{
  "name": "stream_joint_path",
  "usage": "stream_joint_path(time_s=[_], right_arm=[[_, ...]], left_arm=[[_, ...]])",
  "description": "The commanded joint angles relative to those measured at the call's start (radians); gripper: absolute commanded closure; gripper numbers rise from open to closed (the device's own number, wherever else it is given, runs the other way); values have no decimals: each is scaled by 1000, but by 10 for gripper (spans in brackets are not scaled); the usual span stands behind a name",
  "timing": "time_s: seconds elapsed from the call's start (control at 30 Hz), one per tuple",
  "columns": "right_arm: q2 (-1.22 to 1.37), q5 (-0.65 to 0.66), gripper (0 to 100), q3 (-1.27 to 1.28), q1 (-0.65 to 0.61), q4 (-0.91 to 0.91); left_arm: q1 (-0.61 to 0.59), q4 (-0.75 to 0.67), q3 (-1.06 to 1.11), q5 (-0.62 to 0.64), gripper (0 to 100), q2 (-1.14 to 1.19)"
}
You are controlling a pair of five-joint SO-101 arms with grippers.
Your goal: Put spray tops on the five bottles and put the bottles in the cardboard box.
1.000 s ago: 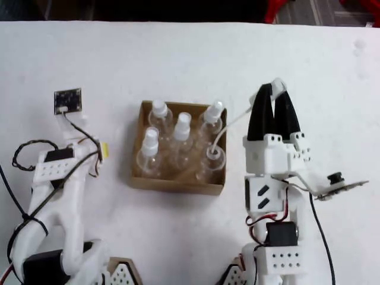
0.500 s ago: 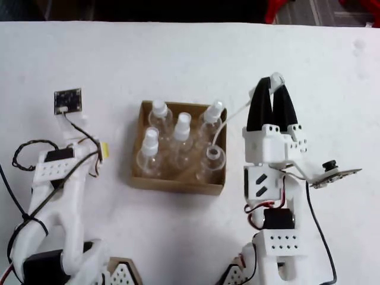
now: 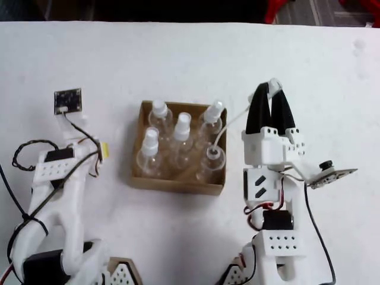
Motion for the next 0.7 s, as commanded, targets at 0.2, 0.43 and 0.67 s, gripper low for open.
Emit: stream_joint_path(time_s=[0.2, 0.43, 0.67], right_arm=[[4, 164, 982, 11, -53, -21], [4, 301, 982, 35, -148, -21], [4, 393, 982, 28, -176, 58]], left_arm=[[12, -23, -17, -11, 820, -4], [12, -23, -17, -11, 820, -5], [12, -23, -17, -11, 820, -5]])
